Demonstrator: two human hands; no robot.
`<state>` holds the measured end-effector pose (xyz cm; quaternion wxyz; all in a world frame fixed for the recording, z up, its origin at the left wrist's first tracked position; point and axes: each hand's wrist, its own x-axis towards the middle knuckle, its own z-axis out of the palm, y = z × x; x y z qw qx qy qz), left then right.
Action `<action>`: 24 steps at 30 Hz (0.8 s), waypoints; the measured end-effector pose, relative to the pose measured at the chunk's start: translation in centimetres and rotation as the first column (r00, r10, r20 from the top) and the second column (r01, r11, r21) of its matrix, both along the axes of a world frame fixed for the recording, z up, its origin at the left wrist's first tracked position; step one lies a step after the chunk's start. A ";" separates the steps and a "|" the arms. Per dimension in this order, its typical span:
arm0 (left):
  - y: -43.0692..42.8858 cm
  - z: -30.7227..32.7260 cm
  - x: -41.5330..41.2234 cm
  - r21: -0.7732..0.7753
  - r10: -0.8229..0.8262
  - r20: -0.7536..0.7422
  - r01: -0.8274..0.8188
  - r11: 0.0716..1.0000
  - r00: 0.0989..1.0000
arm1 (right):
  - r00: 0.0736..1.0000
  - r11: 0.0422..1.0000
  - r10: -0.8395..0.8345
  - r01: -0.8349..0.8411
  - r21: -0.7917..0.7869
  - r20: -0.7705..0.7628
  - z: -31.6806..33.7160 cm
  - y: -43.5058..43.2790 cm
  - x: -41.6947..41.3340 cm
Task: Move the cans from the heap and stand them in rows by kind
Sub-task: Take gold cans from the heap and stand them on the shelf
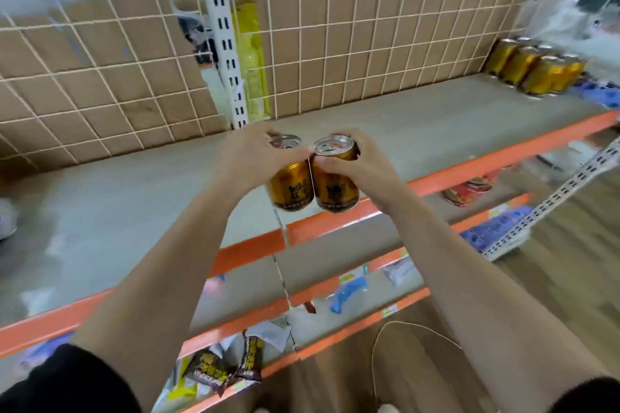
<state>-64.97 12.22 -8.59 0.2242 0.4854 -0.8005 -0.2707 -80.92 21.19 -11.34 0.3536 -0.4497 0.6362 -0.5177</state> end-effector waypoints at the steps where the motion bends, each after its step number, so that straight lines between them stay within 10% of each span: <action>1: 0.9 0.1 -1.9 -0.008 -0.022 0.009 0.022 1.000 1.000 | 1.000 1.000 -0.021 0.021 -0.004 -0.008 -0.1 1.2 -1.7; 11: 9.1 -1.3 -22.6 0.024 -0.167 -0.133 0.172 0.985 0.977 | 0.928 0.966 -0.255 0.256 -0.031 -0.270 -0.3 11.3 -21.6; 24: 11.2 -0.4 -44.5 -0.102 -0.347 0.055 0.351 0.931 0.936 | 0.837 0.902 -0.415 0.431 -0.036 -0.358 -1.0 14.6 -42.6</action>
